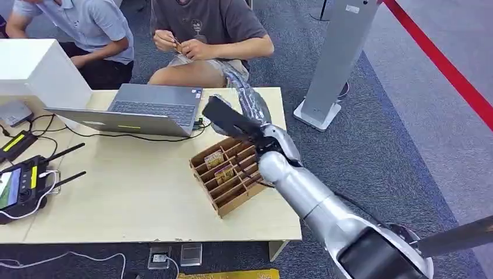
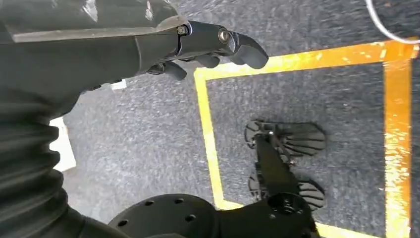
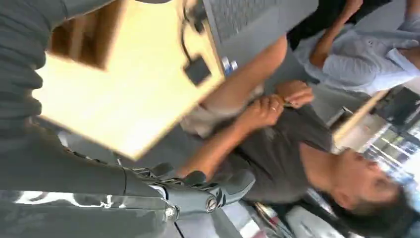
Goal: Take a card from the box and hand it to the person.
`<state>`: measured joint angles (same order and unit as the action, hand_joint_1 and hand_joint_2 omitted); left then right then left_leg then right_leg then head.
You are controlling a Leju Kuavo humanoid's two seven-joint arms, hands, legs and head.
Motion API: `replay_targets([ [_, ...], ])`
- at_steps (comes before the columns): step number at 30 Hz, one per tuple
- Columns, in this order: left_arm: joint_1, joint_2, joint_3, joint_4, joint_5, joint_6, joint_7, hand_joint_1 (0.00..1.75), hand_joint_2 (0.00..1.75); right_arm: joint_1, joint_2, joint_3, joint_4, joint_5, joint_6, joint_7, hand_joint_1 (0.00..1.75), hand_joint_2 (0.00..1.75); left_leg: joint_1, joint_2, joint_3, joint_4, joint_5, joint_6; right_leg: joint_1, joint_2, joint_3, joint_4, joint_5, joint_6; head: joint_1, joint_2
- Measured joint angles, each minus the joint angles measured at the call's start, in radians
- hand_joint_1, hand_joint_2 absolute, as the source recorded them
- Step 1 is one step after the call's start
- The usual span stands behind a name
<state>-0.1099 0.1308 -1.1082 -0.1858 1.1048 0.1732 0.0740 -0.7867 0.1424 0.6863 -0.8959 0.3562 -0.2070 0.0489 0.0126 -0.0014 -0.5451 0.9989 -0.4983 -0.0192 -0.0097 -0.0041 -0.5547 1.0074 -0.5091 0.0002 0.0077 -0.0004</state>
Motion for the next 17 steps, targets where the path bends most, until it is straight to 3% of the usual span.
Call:
replay_targets([
  [5,0.006,0.003,0.000,0.000,0.008,0.005,0.007,0.00,1.75,0.250,-0.134,-0.098,-0.268,-0.284,0.046,-0.019,0.00,1.75,0.000,-0.001,0.000,0.000,-0.001,0.000,0.000,-0.001,0.001,-0.002,0.000,0.001,0.000,0.000],
  [9,0.007,0.013,0.000,0.000,0.008,0.006,-0.003,0.00,1.75,0.451,-0.215,-0.189,-0.457,-0.334,0.043,-0.056,0.00,1.75,0.000,0.000,0.000,0.000,-0.002,0.000,0.000,0.000,0.001,-0.002,-0.001,0.001,-0.002,0.000],
  [13,0.007,0.021,0.000,0.000,0.008,0.005,-0.028,0.00,1.75,0.609,-0.268,-0.258,-0.594,-0.430,0.082,-0.108,0.00,1.75,0.000,0.001,-0.001,0.000,-0.002,0.001,0.000,0.000,0.001,-0.002,-0.001,0.001,-0.002,0.000],
  [17,0.005,0.026,0.001,0.000,0.008,0.005,-0.045,0.00,1.75,0.676,-0.290,-0.284,-0.658,-0.478,0.106,-0.142,0.00,1.75,0.000,0.001,0.000,-0.001,-0.002,0.000,0.000,0.000,0.001,-0.002,-0.001,0.001,-0.003,0.000],
])
